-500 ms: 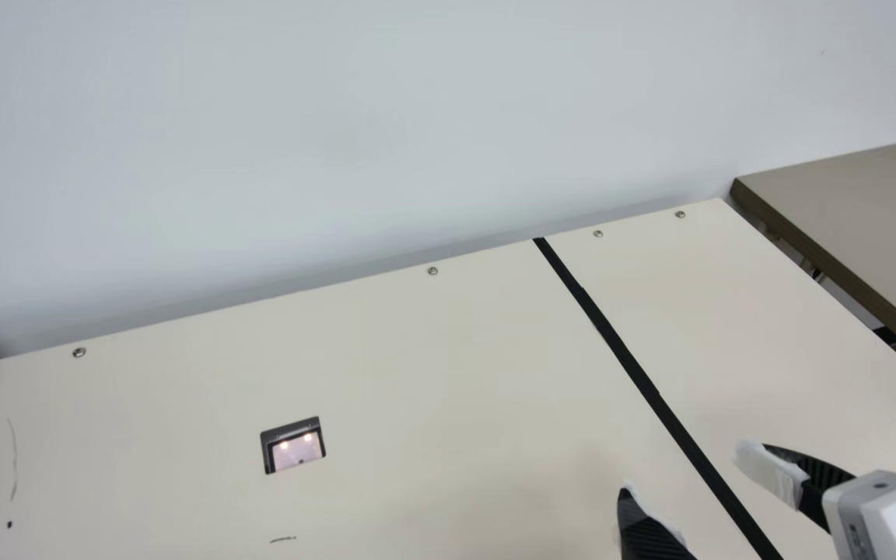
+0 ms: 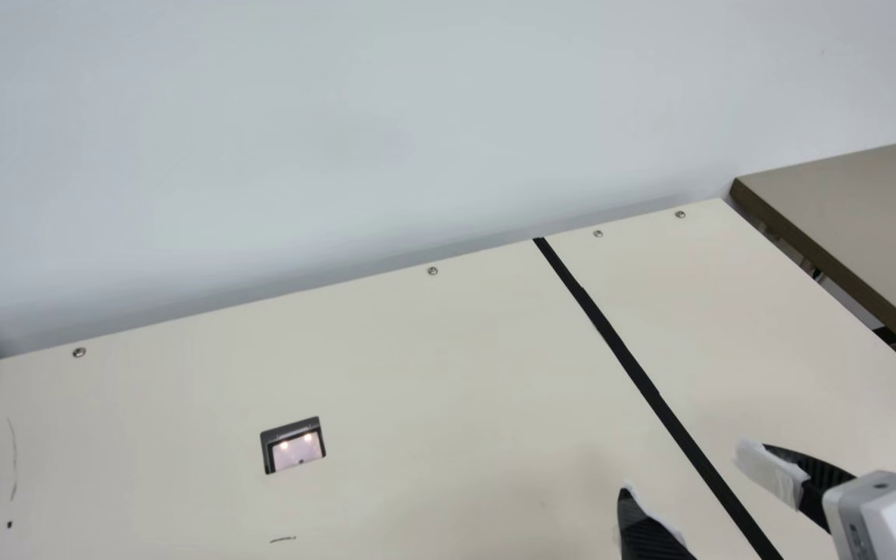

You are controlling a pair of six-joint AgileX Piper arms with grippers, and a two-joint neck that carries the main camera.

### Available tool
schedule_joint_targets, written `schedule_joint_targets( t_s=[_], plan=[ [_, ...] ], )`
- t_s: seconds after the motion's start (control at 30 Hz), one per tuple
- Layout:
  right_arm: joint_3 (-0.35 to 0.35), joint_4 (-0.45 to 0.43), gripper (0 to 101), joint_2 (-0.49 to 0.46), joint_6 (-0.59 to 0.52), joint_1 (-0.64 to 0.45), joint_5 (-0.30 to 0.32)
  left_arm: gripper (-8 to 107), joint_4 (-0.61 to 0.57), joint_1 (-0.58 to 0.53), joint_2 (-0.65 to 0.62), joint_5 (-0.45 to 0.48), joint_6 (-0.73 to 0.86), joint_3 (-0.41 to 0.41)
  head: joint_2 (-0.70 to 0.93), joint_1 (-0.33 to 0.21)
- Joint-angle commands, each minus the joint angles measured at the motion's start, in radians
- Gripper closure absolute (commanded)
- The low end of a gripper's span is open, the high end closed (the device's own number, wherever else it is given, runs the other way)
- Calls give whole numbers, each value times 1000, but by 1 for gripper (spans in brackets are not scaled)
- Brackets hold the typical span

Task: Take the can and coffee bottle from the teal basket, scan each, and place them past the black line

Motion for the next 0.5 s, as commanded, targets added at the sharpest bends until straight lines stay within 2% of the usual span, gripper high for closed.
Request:
schedule_joint_targets(
  t_s=[0.0, 0.33, 0.47],
  plan=[
    [0, 0, 0, 0, 0, 0, 0, 9, 0, 0, 0, 0, 0, 0, 5, -24],
    [0, -2, 0, 0, 2, 1, 1, 9, 0, 0, 0, 0, 0, 0, 5, -24],
    [-46, -6, 0, 34, 0, 9, -10, 9, 0, 0, 0, 0, 0, 0, 5, -24]
  ],
)
